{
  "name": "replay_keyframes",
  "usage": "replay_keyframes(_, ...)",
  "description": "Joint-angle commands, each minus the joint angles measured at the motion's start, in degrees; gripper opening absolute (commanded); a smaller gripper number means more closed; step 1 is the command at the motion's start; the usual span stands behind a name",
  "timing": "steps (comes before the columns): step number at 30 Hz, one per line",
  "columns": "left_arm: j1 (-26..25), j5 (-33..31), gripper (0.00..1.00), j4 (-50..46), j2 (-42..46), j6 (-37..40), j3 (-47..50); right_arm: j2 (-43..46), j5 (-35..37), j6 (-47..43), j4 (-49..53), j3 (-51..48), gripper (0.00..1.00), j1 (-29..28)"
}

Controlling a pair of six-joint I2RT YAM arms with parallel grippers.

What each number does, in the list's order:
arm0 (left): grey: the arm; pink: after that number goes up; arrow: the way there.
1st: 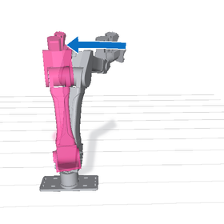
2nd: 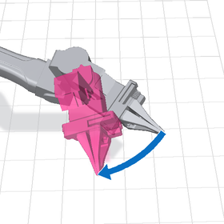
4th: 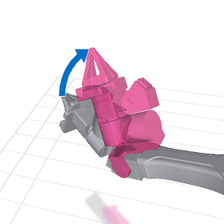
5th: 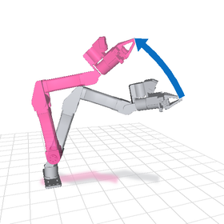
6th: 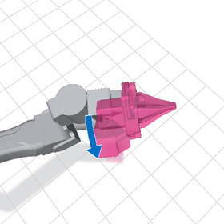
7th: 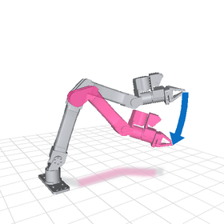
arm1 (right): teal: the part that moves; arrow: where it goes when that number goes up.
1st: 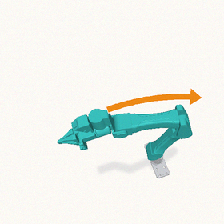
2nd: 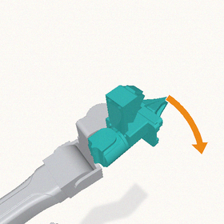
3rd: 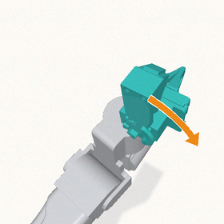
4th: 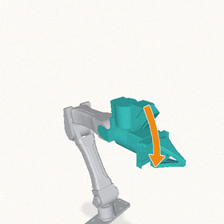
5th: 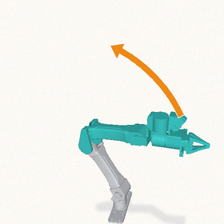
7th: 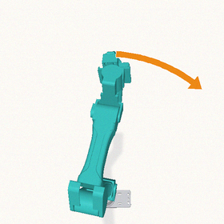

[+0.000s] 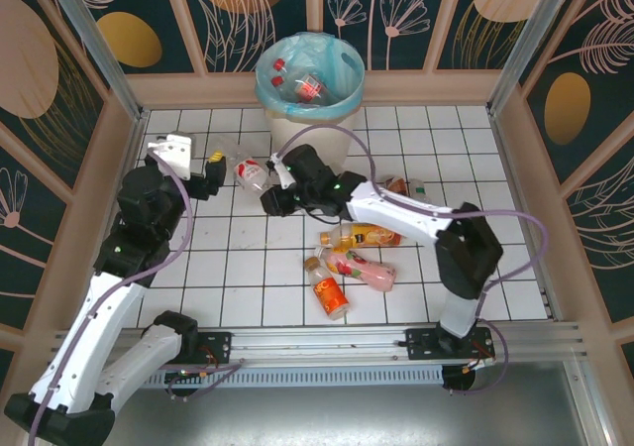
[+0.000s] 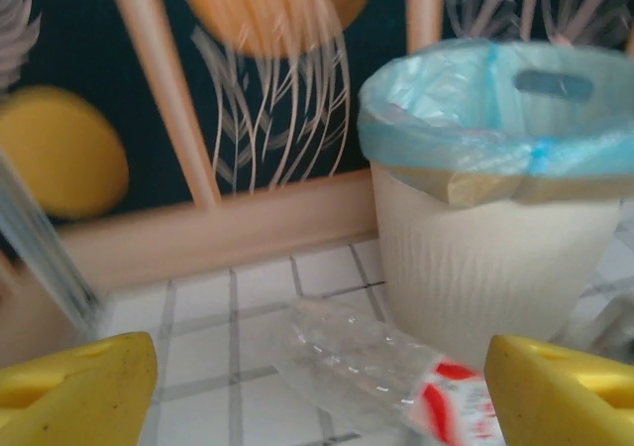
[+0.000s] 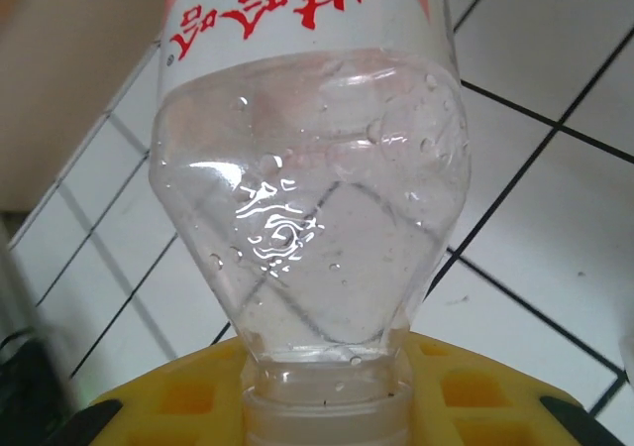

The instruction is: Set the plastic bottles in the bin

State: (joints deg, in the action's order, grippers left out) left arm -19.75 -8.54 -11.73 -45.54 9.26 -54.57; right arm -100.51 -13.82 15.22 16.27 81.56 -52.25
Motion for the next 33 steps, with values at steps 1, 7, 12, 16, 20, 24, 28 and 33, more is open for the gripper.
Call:
replay_keyframes(1,-0.2,6.8,0.9,-0.1,1.0,33.4,-0.8,4.1,-8.1,-4.8,12.4,3.1,0.1,1.5)
replay_keyframes(7,-0.2,14.3,0.97,-5.4,0.3,60.7,-1.6,9.0,-19.0,-7.8,23.4,6.4,0.07,8.3)
replay_keyframes(12,-0.2,22.6,0.97,-8.4,-1.9,62.8,-5.0,10.0,-26.0,-12.2,31.0,9.7,0.07,10.5)
replay_keyframes(16,-0.2,27.5,0.97,-9.8,-4.0,62.8,-5.3,9.9,-31.0,-16.2,36.4,12.1,0.07,10.6)
replay_keyframes(20,-0.2,28.1,0.97,-12.6,-5.5,63.4,-5.5,10.5,-33.6,-17.6,38.5,13.6,0.07,10.6)
replay_keyframes(24,-0.2,25.6,0.96,-16.7,-6.4,65.6,-6.5,11.3,-34.0,-17.5,38.8,13.7,0.06,10.6)
replay_keyframes(28,-0.2,21.4,0.95,-17.9,-6.3,67.5,-6.8,11.8,-34.5,-18.1,40.0,13.8,0.06,10.6)
replay_keyframes(33,-0.2,16.8,0.94,-18.1,-6.4,69.9,-6.9,12.5,-36.3,-18.5,40.2,13.5,0.06,10.7)
